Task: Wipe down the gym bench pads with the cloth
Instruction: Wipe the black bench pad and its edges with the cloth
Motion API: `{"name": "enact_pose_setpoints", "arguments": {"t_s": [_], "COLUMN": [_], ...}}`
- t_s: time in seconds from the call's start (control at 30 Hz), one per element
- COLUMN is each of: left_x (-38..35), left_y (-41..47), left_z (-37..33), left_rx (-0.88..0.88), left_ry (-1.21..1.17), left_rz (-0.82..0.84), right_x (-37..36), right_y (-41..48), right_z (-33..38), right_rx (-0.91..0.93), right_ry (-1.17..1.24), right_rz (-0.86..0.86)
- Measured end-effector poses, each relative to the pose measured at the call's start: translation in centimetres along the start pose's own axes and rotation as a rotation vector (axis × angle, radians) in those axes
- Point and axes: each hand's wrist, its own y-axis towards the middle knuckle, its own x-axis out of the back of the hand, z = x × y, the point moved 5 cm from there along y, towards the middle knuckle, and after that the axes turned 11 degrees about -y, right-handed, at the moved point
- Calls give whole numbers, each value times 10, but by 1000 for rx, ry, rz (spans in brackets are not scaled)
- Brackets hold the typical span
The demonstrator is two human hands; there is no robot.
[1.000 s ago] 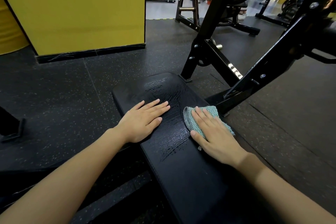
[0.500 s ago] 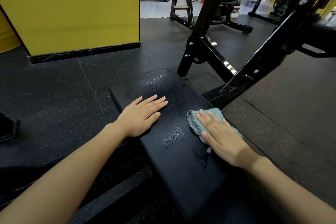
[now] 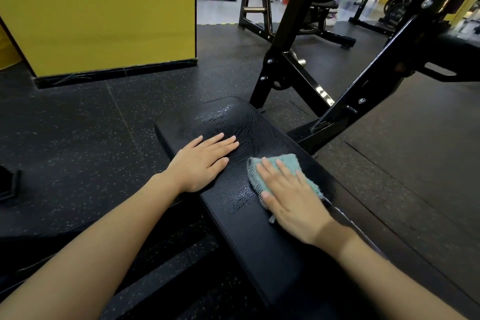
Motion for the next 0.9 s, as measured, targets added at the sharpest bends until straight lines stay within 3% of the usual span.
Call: {"name": "enact_pose_setpoints", "arguments": {"t_s": [0.23,0.4,0.7,0.9], "left_x": [1,1,1,0], "left_y": [1,1,0,2], "left_z": [1,2,2,3], "left_rx": [-3,-10,-1,4], "left_ry": [1,-17,14,26], "left_rz": [20,36,54,59], "right_x": [-3,-1,1,-1], "right_y": [-17,-10,8,-9], "right_z": [56,33,-14,25], "right_rx": [201,183,-57,46], "right_ry": [36,34,64,36], "right_rz": [11,-1,-14,13]}}
